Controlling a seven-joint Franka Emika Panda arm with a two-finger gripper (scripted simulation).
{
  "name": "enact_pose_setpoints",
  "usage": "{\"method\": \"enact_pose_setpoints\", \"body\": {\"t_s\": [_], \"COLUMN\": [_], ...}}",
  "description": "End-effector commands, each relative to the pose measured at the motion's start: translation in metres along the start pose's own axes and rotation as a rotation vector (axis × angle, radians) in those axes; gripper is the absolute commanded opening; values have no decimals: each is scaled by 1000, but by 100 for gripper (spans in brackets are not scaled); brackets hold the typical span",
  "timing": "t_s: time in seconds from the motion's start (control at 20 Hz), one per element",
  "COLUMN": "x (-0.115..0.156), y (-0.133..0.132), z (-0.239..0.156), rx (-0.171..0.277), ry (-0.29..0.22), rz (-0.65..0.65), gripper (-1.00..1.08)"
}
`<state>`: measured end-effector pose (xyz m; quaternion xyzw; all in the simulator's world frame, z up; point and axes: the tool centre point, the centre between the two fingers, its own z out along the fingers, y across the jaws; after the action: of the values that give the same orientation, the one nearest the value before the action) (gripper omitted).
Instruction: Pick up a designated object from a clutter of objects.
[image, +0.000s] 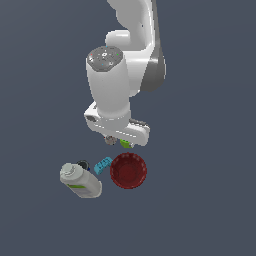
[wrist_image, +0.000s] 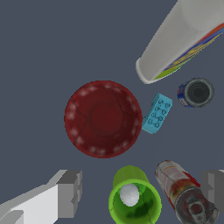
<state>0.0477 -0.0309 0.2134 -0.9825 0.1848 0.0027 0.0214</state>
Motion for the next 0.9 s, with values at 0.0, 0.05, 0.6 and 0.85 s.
{"method": "enact_pose_setpoints", "body": {"t_s": [0.0, 0.05, 0.6, 0.85], "x": [11, 16, 39, 42], "y": [13, 19, 67, 77], "z": [26, 37, 119, 135], "rx": [-4, -6, -30, -36], "ry": [2, 3, 18, 22], "rz": [95, 133, 422, 474], "gripper": [100, 100, 100, 100]}}
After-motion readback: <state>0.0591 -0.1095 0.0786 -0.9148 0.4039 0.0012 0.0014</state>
